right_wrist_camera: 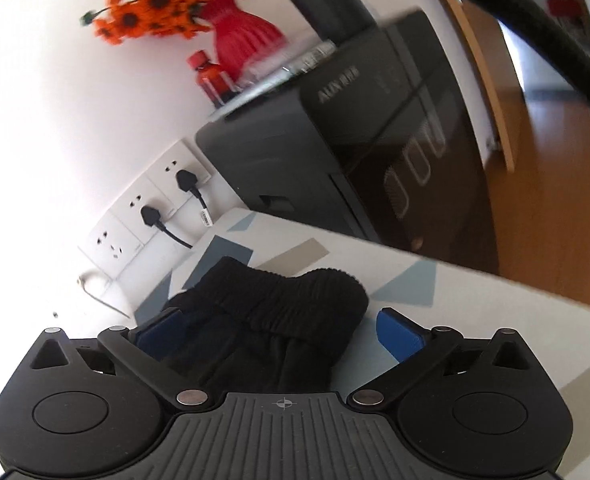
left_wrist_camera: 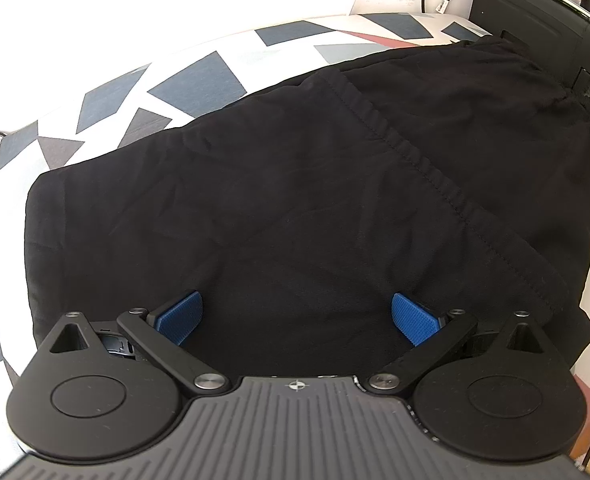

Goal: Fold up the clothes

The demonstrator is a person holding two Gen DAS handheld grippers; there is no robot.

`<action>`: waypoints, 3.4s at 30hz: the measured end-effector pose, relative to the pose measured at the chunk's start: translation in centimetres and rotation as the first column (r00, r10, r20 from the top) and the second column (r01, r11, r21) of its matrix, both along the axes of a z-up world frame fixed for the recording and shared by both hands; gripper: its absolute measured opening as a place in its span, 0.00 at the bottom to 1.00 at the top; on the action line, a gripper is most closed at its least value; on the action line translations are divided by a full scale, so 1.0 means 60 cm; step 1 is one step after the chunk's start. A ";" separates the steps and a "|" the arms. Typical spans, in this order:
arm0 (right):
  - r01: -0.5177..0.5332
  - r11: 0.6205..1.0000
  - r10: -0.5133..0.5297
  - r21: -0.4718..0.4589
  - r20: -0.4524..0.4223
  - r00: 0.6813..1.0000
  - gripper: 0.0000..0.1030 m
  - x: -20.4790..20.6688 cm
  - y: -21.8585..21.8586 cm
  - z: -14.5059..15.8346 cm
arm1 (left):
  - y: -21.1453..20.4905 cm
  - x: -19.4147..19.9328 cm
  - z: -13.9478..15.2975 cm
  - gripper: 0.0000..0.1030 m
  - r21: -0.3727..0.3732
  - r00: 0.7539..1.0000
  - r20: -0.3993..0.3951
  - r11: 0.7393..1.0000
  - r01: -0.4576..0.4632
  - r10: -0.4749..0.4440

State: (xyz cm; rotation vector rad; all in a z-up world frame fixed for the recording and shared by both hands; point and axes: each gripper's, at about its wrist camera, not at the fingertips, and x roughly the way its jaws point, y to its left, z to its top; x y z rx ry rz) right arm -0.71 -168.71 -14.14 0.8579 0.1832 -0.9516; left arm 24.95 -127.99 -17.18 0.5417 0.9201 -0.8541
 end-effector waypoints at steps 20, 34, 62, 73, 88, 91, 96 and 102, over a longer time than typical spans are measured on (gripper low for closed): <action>-0.070 0.991 0.071 0.114 -0.002 0.997 0.99 -0.003 0.018 -0.021 | -0.002 -0.001 0.001 1.00 0.003 1.000 -0.004 1.000 -0.028 0.028; -0.119 0.981 0.120 0.150 0.005 0.993 0.99 -0.014 0.018 -0.043 | -0.005 0.000 0.001 1.00 0.012 0.999 -0.003 0.999 -0.047 0.047; -0.210 0.968 0.179 0.135 0.211 0.961 0.23 0.057 -0.055 -0.061 | -0.005 -0.013 -0.001 1.00 0.018 0.993 0.013 0.993 -0.118 0.118; -0.216 0.957 0.182 0.194 0.178 0.967 0.25 0.094 -0.097 -0.083 | -0.003 -0.017 -0.004 1.00 0.009 0.992 0.017 0.992 -0.125 0.125; -0.273 0.960 0.259 0.060 0.173 0.950 0.20 0.135 -0.079 0.001 | 0.000 0.007 0.017 0.99 -0.008 0.995 -0.014 0.995 -0.101 0.101; -0.318 0.948 0.315 -0.001 0.129 0.940 0.19 0.156 -0.060 0.037 | 0.030 0.018 0.050 0.97 -0.080 0.991 -0.019 0.988 -0.130 0.129; -0.466 0.872 0.477 -0.148 0.048 0.877 0.19 0.221 0.014 0.110 | 0.163 0.050 0.110 0.97 -0.338 0.936 -0.216 0.878 -0.338 0.278; -0.753 0.598 0.758 -0.274 -0.111 0.643 0.19 0.311 0.177 0.161 | 0.308 0.074 0.119 0.97 -0.393 0.855 -0.279 0.761 -0.516 0.436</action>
